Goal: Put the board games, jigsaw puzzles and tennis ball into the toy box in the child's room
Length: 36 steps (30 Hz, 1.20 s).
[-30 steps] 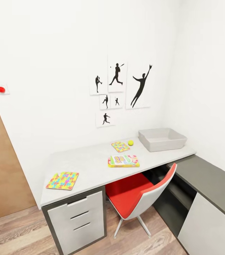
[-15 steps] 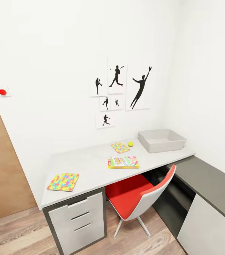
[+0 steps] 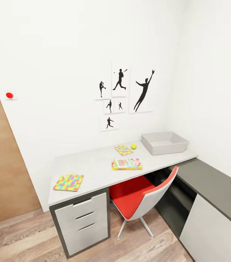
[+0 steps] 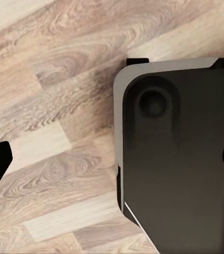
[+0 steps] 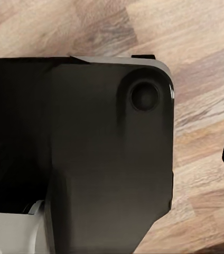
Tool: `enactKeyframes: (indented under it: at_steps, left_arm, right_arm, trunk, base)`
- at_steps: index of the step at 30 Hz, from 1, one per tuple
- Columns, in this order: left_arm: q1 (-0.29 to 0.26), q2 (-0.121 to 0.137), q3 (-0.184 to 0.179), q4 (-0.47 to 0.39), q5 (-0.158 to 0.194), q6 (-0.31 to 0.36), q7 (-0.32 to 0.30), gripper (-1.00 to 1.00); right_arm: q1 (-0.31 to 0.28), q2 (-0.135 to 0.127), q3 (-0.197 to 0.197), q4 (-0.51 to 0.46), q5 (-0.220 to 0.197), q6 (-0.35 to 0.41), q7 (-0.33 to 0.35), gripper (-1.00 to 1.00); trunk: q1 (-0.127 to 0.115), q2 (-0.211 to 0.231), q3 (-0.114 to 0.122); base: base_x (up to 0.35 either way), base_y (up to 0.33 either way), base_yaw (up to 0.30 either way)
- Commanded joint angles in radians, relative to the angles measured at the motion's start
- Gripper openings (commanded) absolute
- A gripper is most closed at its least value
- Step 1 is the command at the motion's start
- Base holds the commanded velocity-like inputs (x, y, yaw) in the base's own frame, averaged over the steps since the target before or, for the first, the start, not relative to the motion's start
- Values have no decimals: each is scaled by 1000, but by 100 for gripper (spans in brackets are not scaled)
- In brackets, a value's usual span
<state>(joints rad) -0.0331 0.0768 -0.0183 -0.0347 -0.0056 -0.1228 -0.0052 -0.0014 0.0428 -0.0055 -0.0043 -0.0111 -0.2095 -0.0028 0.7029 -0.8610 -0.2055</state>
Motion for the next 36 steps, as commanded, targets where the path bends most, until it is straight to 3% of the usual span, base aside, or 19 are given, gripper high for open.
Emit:
enactKeyframes:
  at_steps: [1, 9, 21, 24, 30, 36]
  left_arm:
    - [-1, 0, -2, 1, -1, -3, -1, 100]
    - [-1, -1, -1, 1, -1, -3, -1, 100]
    - [-1, 3, -2, 1, -5, -6, -4, 100]
    - [-1, 2, -3, 1, -23, -7, -5, 100]
    - [-1, 2, -2, 1, -103, -12, -3, 100]
    - [-1, 1, -2, 1, -120, -15, -2, 100]
  right_arm:
    - [0, 0, -1, 0, -1, -3, 0, 100]
    - [0, 0, -1, 1, -1, -2, 0, 100]
    - [0, 2, -1, 1, -1, 0, 0, 100]
    - [0, 2, -1, 0, -1, 7, 0, 100]
    - [0, 2, -2, 0, -2, 13, 0, 100]
    - [0, 2, -2, 1, -1, 16, 1, 100]
  trunk:
    - [0, -1, -1]
    - [0, -1, -1]
    - [0, -1, -1]
    - [0, -1, -1]
    - [0, -1, -1]
    - [0, -1, -1]
  base:
    - [-18, 2, 0]
    - [-5, 1, -55]
    - [-144, 0, -228]
    - [-64, 0, -258]
    - [-61, 23, -260]
    - [-119, 90, -261]
